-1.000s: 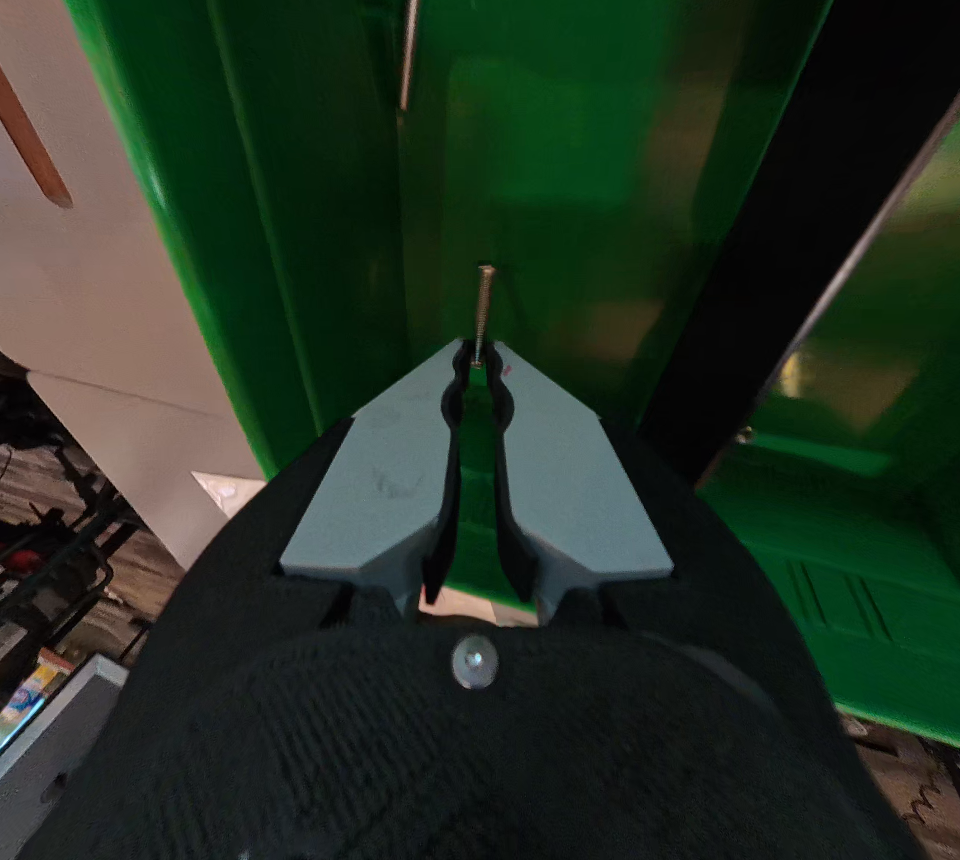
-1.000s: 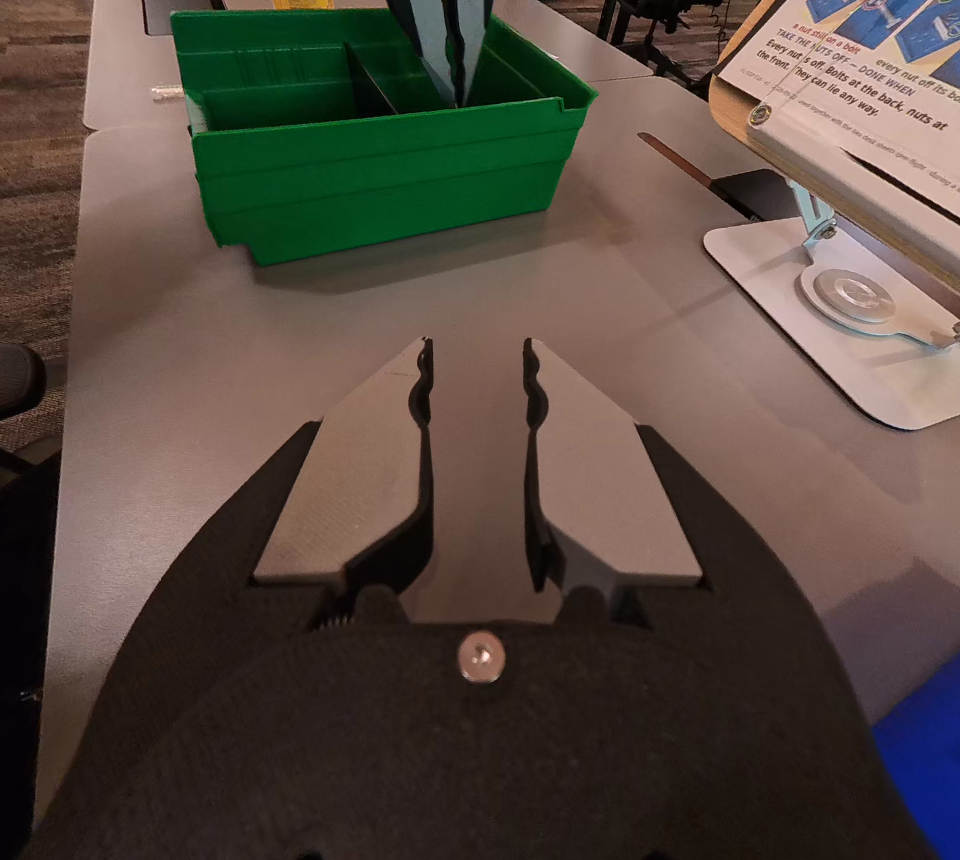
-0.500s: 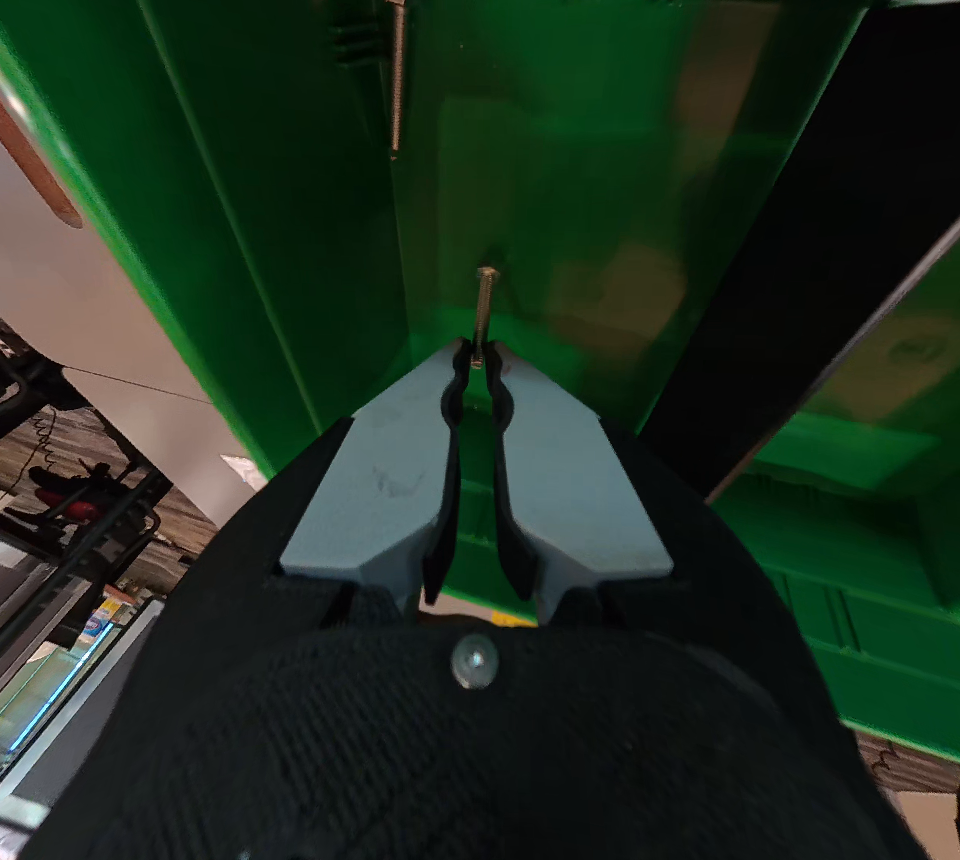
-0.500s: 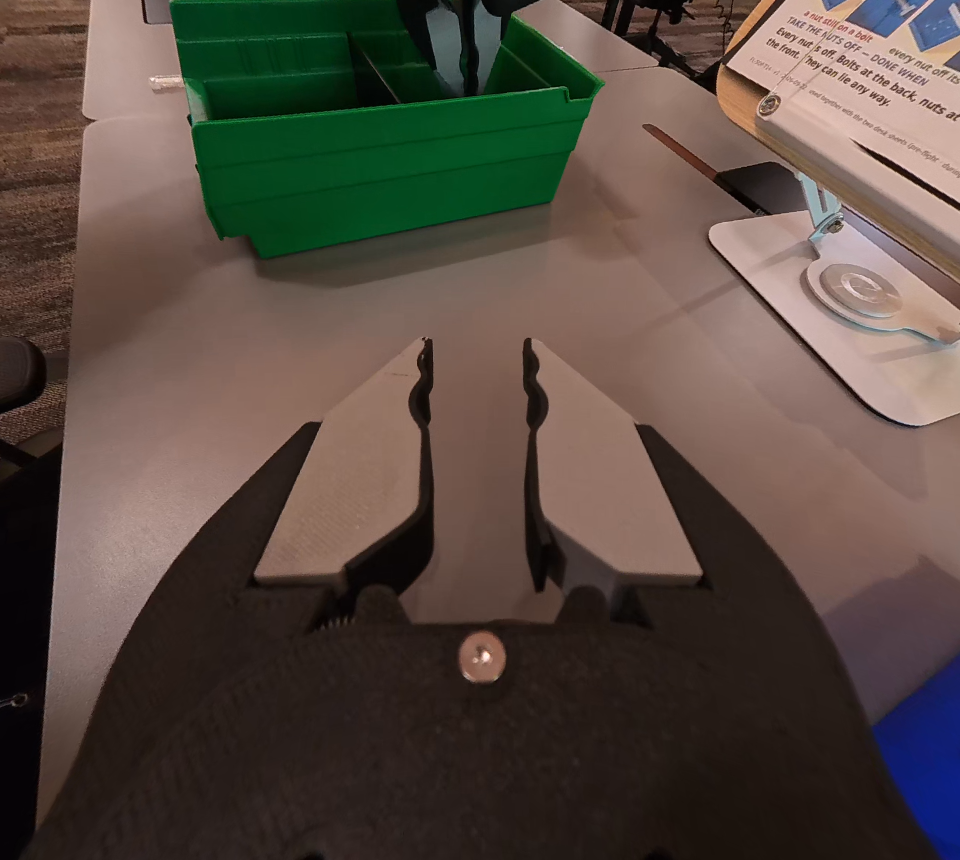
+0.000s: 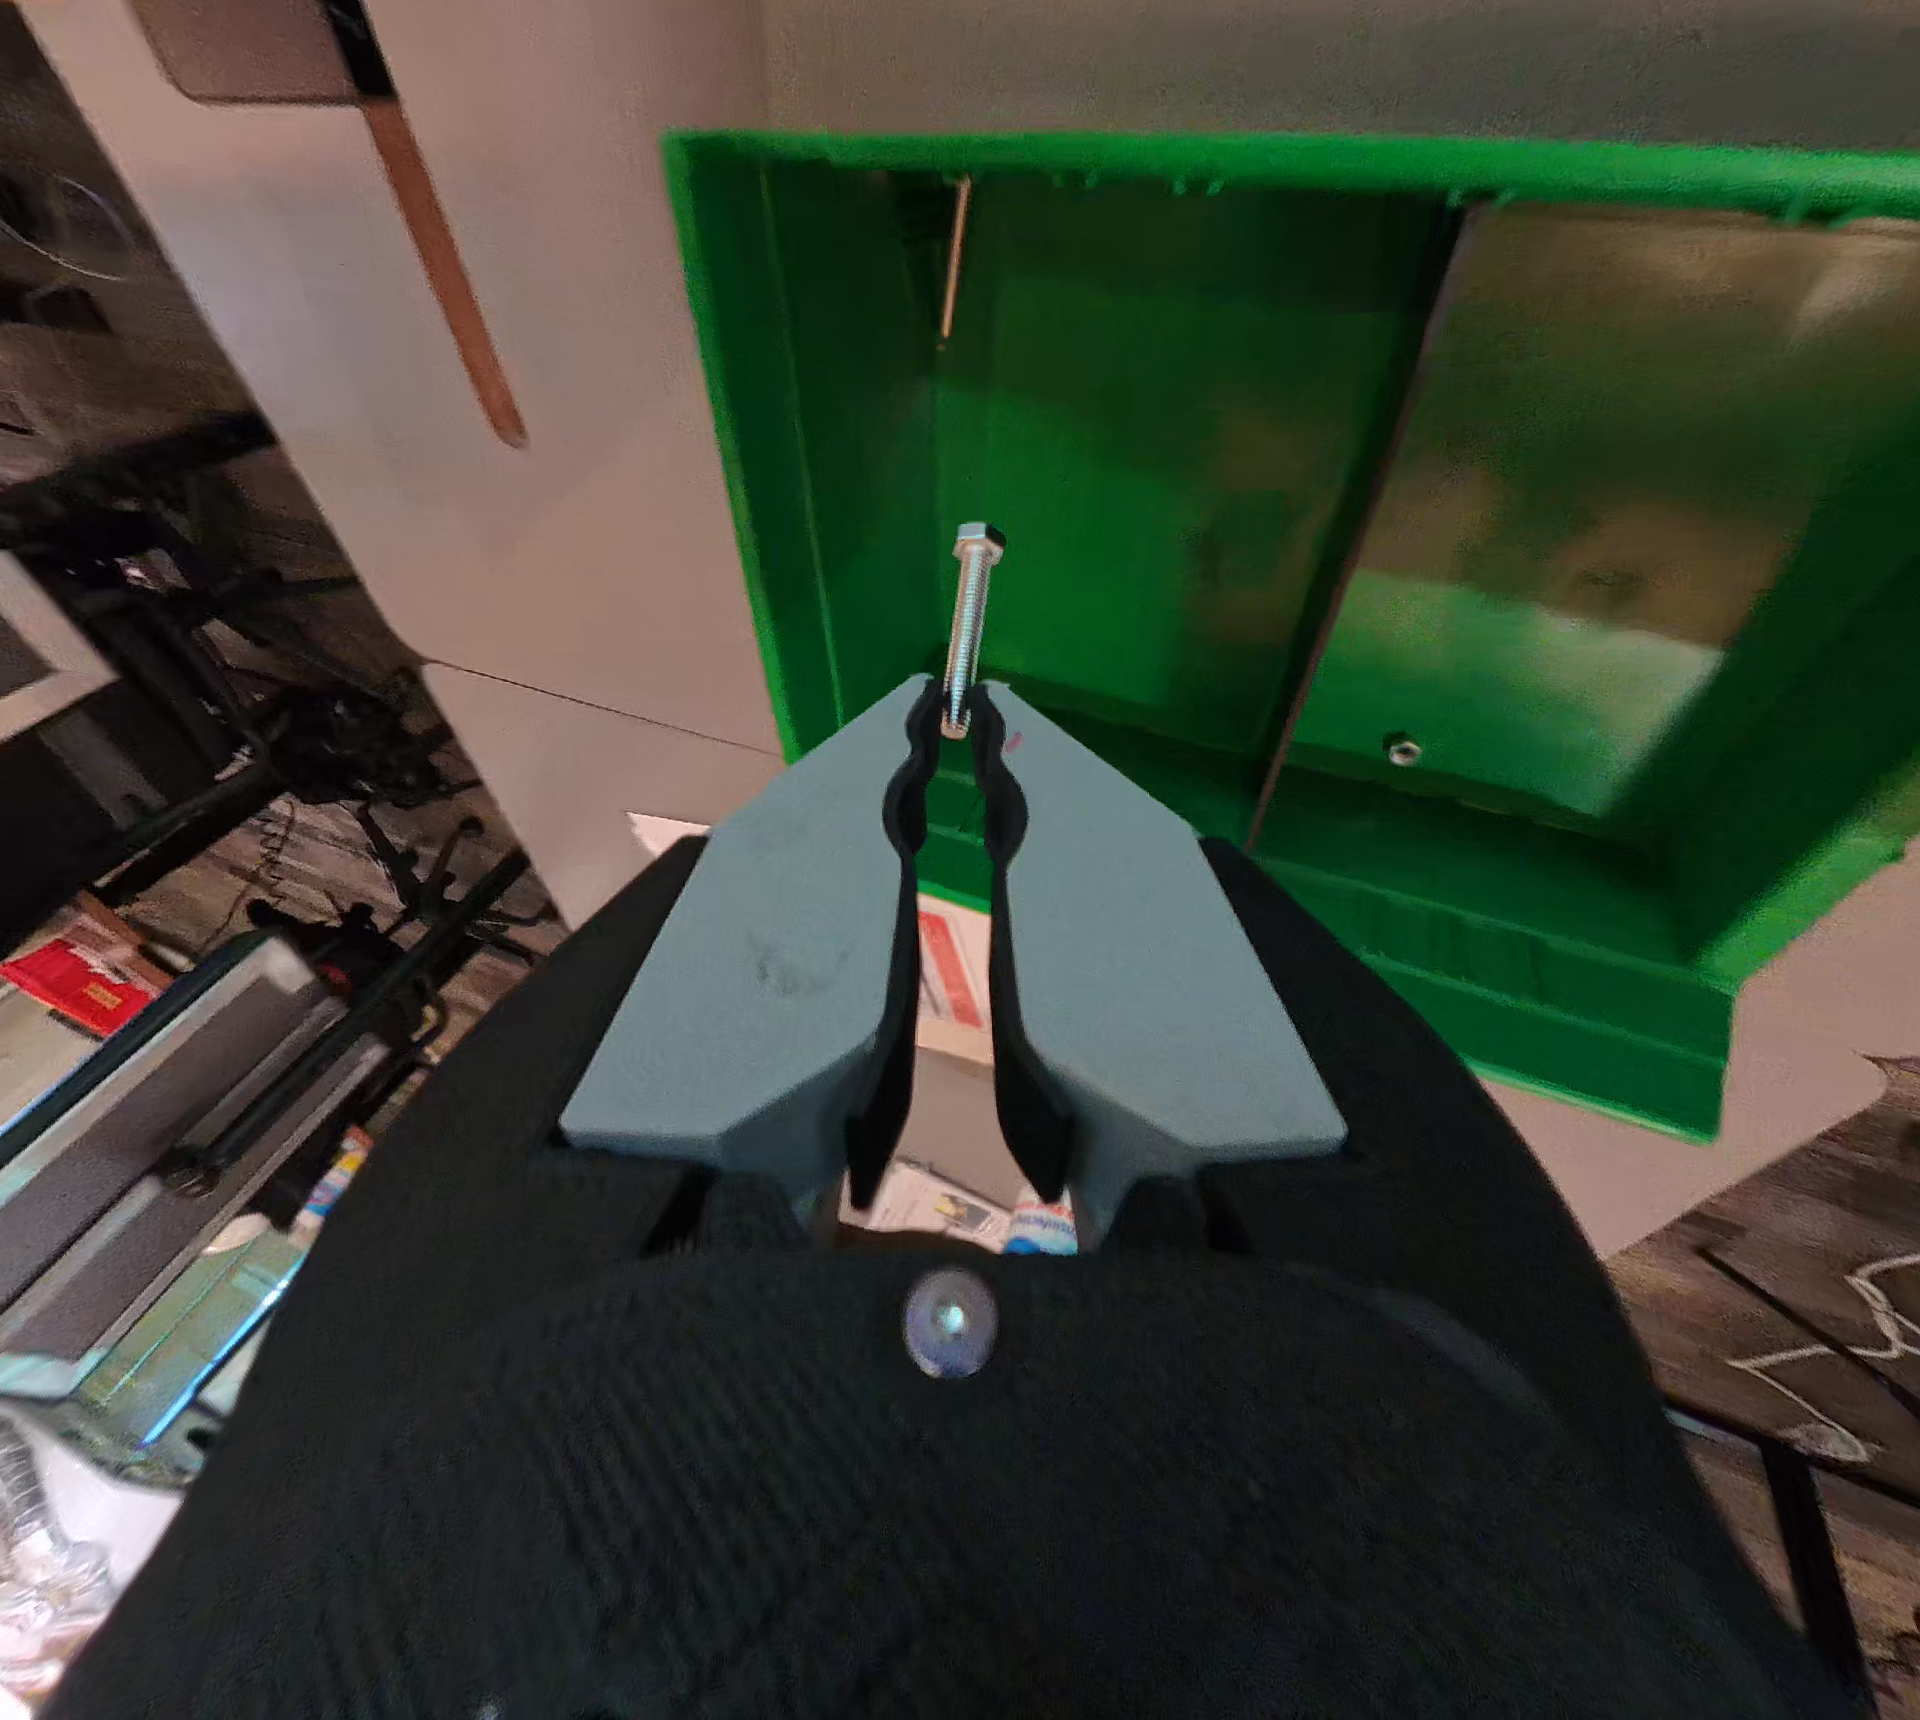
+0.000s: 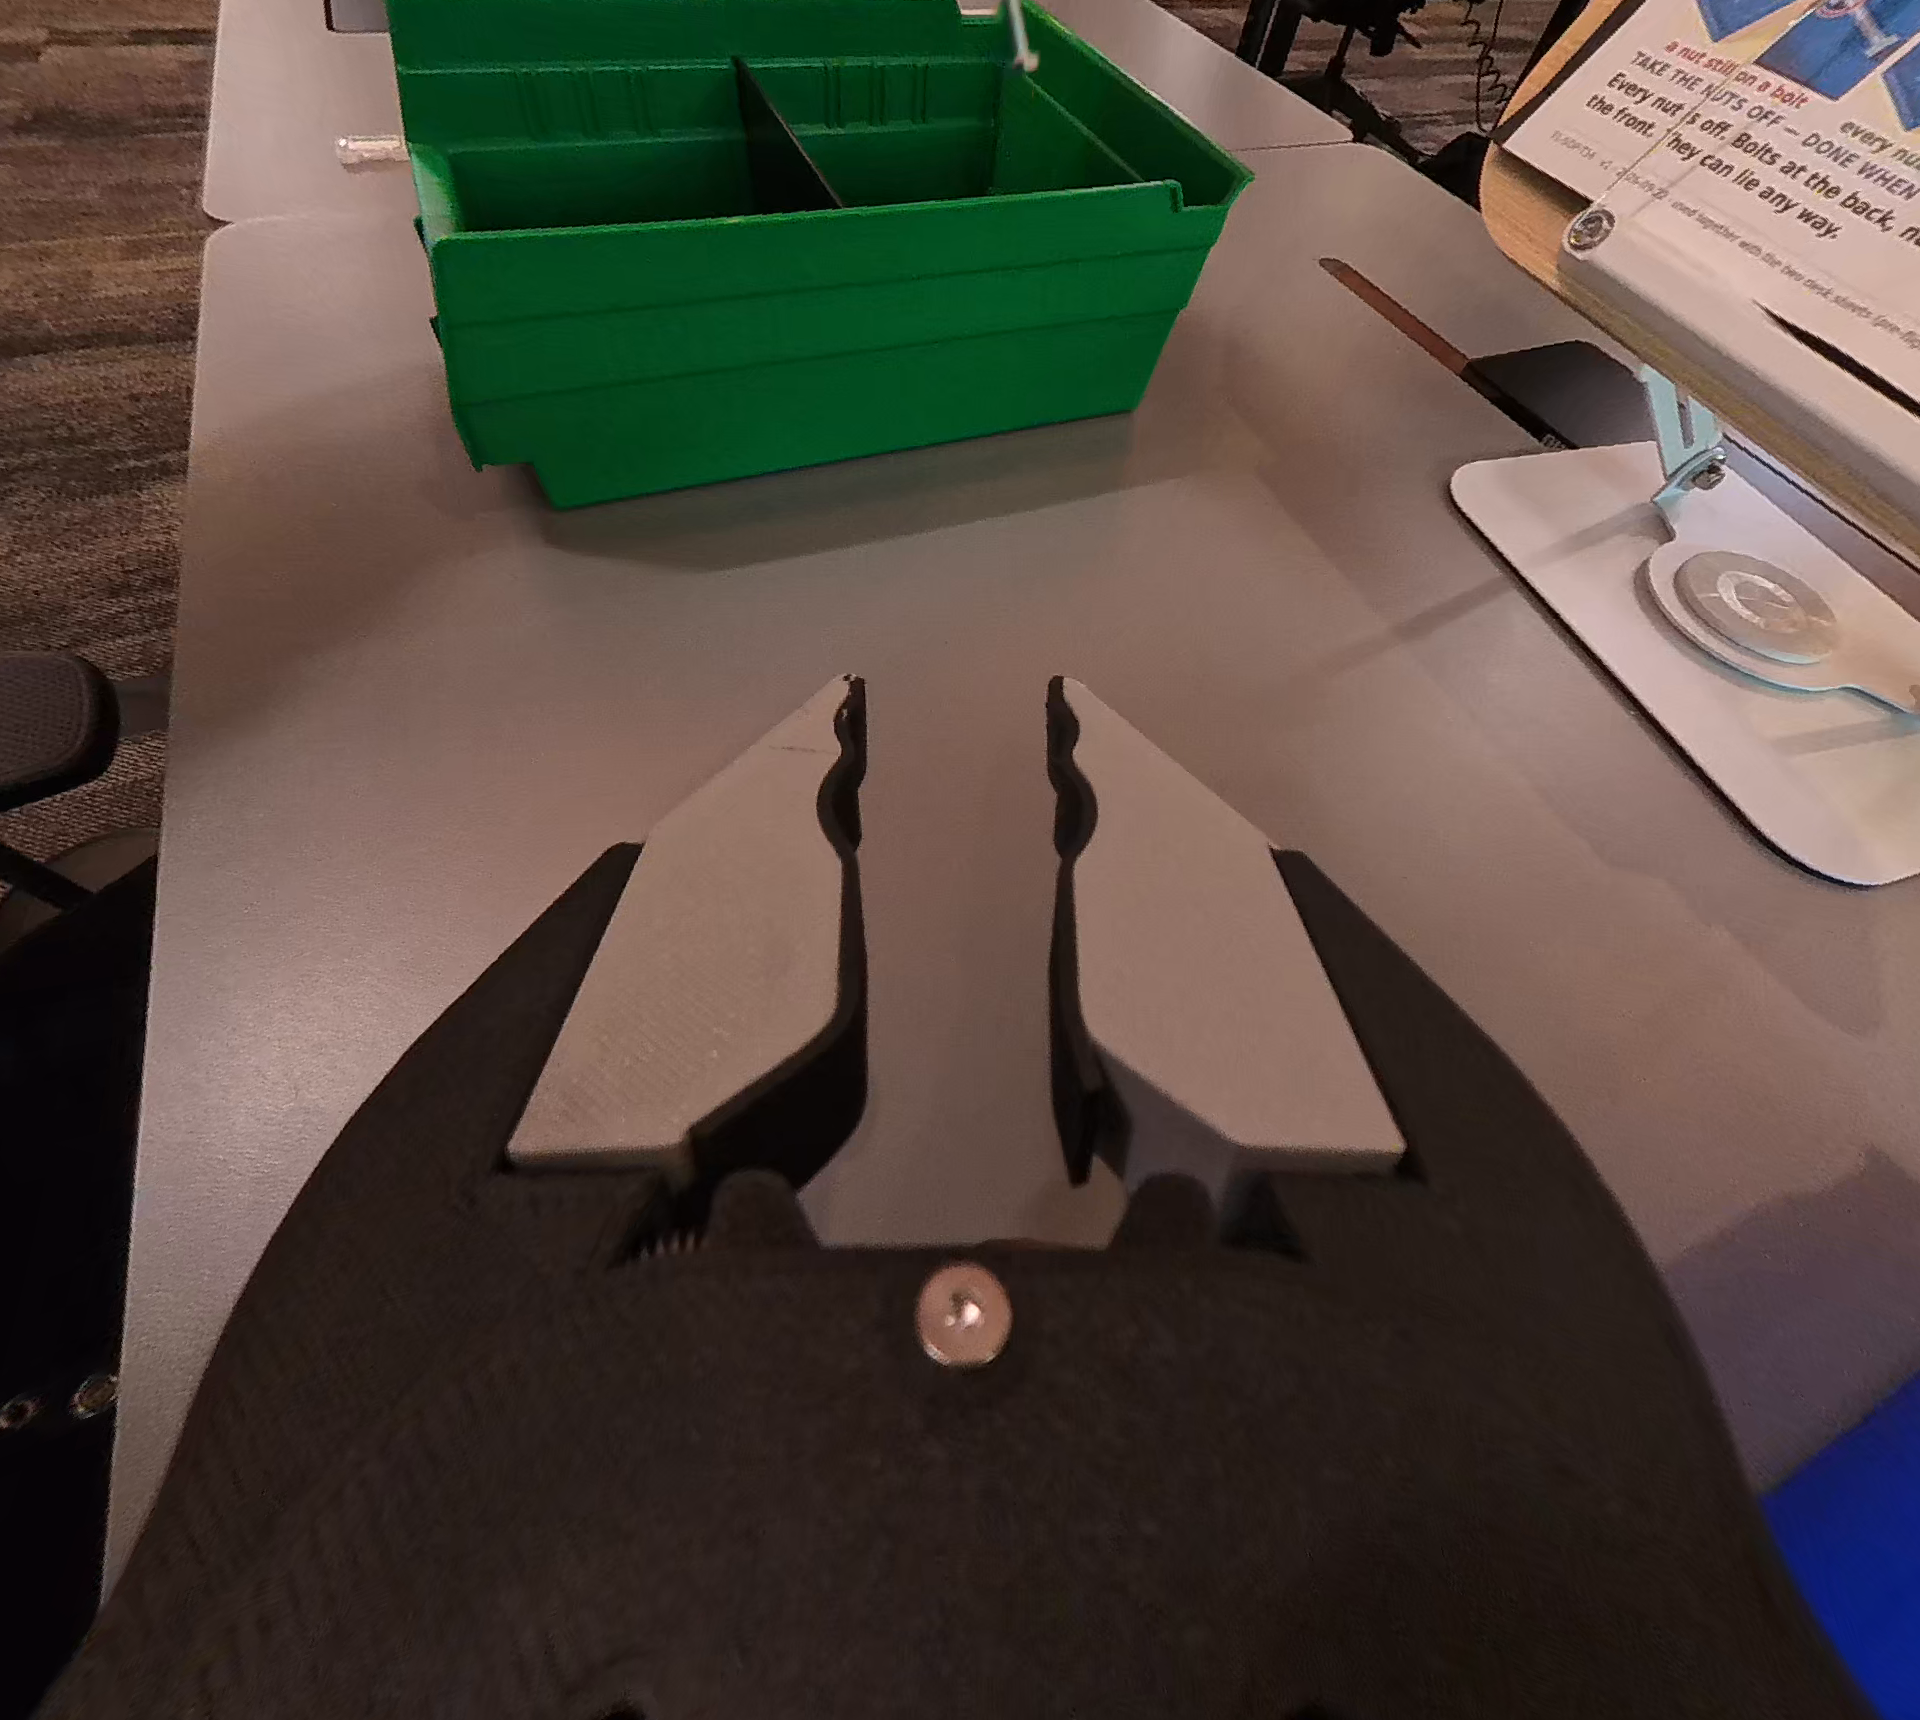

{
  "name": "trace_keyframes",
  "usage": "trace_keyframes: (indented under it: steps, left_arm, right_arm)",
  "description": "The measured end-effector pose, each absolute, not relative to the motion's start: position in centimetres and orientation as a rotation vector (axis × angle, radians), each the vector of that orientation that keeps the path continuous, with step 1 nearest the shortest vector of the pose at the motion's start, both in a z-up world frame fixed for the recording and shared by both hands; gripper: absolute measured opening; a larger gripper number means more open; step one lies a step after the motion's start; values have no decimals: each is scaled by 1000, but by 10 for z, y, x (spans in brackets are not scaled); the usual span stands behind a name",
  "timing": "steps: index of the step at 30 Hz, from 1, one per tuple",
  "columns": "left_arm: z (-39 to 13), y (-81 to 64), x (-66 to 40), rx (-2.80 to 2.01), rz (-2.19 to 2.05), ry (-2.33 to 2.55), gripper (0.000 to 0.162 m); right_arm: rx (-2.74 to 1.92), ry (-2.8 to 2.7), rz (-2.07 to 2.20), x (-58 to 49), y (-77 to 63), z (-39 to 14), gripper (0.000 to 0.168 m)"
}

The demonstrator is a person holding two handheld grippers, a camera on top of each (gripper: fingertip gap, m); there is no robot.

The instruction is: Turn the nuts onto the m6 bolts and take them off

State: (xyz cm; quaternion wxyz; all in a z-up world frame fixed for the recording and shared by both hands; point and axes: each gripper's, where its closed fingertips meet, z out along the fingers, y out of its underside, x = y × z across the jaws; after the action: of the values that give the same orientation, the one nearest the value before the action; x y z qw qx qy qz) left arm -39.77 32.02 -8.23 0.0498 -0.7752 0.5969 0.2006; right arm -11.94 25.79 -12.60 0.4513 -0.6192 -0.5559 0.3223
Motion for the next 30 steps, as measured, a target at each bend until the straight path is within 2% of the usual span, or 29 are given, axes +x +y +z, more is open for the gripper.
trace_keyframes:
  steps: [5, 9, 16, 19, 24, 30]
  left_arm:
    - [-44, 316, -357, -2285, 694, 1885, 3]
    - [-41, 311, -306, -2190, 661, 1963, 3]
    - [-115, 266, -186, -2053, 3, 1984, 3]
    - [-148, 255, -159, -2004, -139, 1953, 3]
    - [-188, 244, -139, -2000, -191, 1966, 3]
    - [-209, 242, -130, -1927, -142, 1989, 2]
  right_arm:
    - [-1517, -1375, 795, -120, 256, -124, 31]
    - [-1503, -1360, 788, -116, 257, -120, 31]
    - [-1487, -1289, 853, -101, 264, -106, 30]
    - [-1489, -1269, 925, -98, 262, -102, 31]
    - [-1517, -1346, 868, -102, 257, -116, 33]
    - [-1535, -1430, 801, -106, 252, -130, 33]
